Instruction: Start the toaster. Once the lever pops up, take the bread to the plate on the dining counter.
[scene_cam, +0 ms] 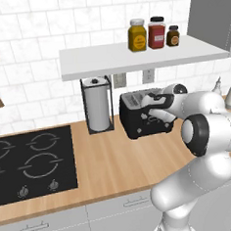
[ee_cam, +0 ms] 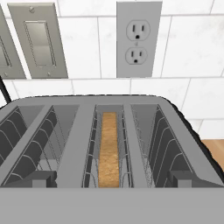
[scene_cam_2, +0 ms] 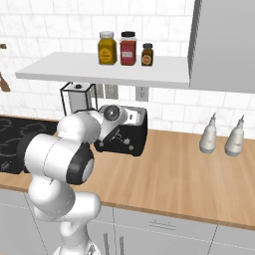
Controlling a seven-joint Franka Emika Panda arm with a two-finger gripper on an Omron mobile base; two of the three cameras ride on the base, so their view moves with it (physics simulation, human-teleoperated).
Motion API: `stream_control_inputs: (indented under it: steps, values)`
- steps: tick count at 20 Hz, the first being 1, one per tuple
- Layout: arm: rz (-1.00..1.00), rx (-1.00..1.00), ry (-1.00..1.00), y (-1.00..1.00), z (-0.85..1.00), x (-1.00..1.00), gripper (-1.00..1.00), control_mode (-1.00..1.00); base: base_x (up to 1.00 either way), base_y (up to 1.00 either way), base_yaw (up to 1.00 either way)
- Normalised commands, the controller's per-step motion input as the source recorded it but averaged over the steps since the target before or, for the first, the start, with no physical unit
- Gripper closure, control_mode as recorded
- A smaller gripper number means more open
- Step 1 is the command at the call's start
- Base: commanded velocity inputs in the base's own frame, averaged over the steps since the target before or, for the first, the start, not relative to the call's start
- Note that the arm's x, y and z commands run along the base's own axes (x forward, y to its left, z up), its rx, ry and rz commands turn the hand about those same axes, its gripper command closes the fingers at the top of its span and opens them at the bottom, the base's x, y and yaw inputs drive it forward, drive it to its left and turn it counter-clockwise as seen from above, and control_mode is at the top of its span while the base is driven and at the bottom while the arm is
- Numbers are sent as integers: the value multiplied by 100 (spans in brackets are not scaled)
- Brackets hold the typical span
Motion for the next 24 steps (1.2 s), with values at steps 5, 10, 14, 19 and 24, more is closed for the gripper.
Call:
stream_control_inputs:
  steps: [5,10,14,19,24]
  values:
    - [0,0,0,0,0,0,-100,-100,0,0,0]
    - [0,0,0,0,0,0,-100,-100,0,0,0]
    - [0,0,0,0,0,0,-100,-100,0,0,0]
    - [0,0,0,0,0,0,-100,-100,0,0,0]
    - [0,0,0,0,0,0,-100,-100,0,0,0]
